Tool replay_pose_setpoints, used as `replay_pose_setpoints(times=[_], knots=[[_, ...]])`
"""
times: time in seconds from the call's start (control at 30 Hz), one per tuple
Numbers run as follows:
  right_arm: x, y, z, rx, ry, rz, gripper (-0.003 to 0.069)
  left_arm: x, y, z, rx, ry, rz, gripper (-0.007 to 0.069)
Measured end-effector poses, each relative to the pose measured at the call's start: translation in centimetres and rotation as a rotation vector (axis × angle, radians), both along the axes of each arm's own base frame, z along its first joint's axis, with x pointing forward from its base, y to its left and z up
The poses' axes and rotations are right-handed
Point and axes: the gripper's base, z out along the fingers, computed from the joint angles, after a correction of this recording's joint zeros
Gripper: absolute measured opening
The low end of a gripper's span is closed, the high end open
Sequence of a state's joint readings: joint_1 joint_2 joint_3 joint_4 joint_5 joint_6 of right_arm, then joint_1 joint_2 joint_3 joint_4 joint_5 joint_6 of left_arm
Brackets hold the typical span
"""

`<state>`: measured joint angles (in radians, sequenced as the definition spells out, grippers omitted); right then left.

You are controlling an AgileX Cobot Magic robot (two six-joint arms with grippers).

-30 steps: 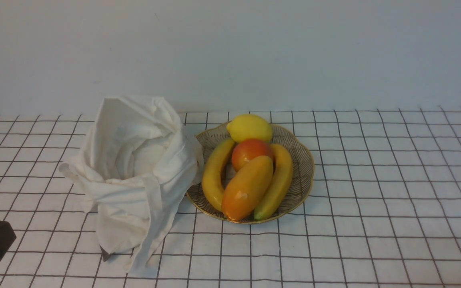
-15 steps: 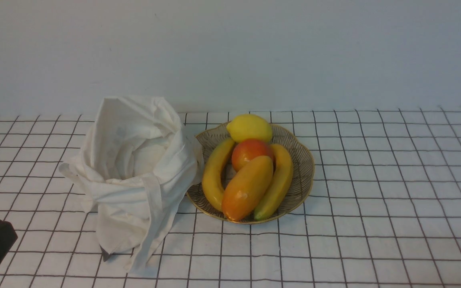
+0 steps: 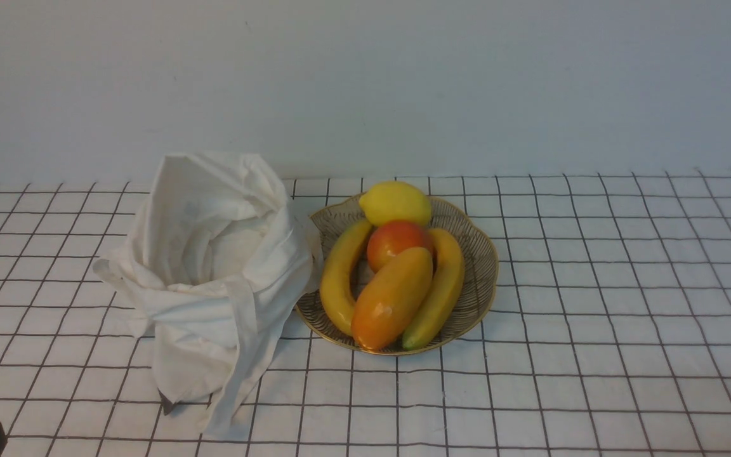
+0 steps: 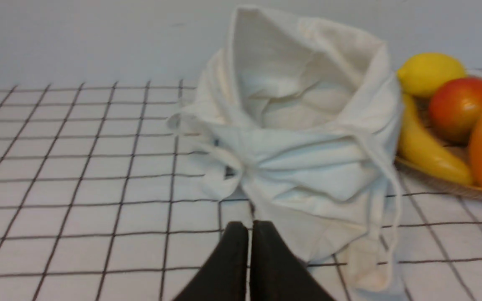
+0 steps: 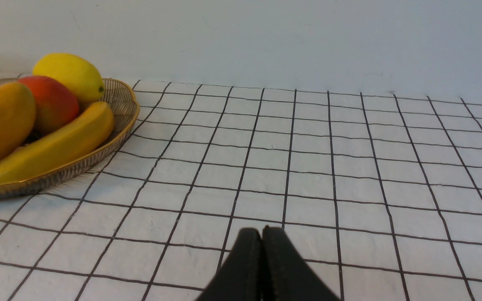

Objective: Take the fruit out of the bag on the white checkered tablecloth and place them on the plate.

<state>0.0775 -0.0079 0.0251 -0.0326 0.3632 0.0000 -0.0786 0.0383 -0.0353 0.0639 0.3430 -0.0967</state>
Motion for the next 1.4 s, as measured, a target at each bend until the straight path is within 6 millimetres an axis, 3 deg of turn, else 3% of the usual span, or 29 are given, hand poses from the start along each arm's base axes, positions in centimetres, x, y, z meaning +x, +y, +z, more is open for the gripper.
replay_pose_setpoints(times=[0.13, 0.3, 1.4], knots=[[0.0, 0.0, 0.0, 0.000, 0.000, 0.000, -0.0015, -0.2, 0.3, -1.7, 0.004, 0.014, 0.049, -0.0008], [0.0, 0.0, 0.0, 0.000, 0.000, 0.000, -0.0015, -0.3, 0.3, -2.1, 0.005, 0.044, 0.056, -0.0008], [0.0, 0.0, 0.0, 0.000, 0.000, 0.000, -0.0015, -0.3, 0.3, -2.2, 0.006, 0.052, 0.057, -0.0008]])
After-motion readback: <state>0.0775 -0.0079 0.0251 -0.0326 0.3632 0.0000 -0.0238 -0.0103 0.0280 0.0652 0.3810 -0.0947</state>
